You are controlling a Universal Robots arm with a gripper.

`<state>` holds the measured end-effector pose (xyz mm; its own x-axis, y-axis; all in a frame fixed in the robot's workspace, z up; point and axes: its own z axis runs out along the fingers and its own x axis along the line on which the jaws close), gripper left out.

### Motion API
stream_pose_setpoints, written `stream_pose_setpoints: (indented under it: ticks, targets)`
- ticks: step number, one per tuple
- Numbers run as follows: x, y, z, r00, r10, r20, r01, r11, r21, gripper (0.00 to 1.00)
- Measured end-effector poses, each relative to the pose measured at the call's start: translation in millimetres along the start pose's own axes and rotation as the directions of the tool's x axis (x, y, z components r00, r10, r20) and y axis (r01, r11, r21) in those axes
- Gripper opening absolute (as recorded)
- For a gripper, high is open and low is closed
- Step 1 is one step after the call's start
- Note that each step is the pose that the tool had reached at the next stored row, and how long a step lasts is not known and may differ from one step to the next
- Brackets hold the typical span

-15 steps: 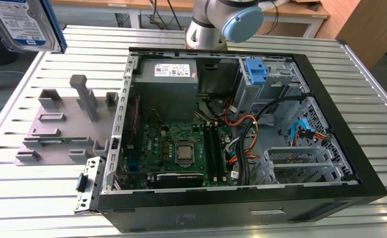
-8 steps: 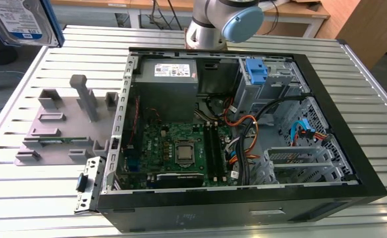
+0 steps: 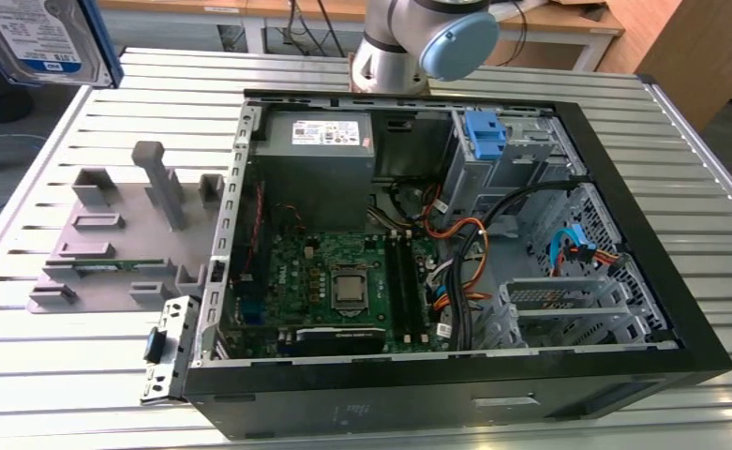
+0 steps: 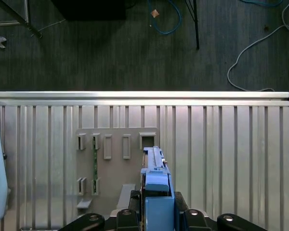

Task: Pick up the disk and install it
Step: 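Pick up the disk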

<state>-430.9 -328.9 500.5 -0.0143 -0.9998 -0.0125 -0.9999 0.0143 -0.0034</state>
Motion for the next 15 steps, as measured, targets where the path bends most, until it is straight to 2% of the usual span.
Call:
stream_pose_setpoints:
  ticks: [6,12,14,15]
  targets:
    - [-0.1,-10.8,0.1,1.0000,0.000,0.0000,0.000,1.0000,0.0001,0.36]
    - [-0.1,-13.8,0.1,1.0000,0.000,0.0000,0.000,1.0000,0.0000,0.36]
    - [-0.2,-17.0,0.1,1.0000,0.000,0.0000,0.000,1.0000,0.0000,0.36]
    - [-0.2,-21.0,0.1,1.0000,0.000,0.0000,0.000,1.0000,0.0001,0.36]
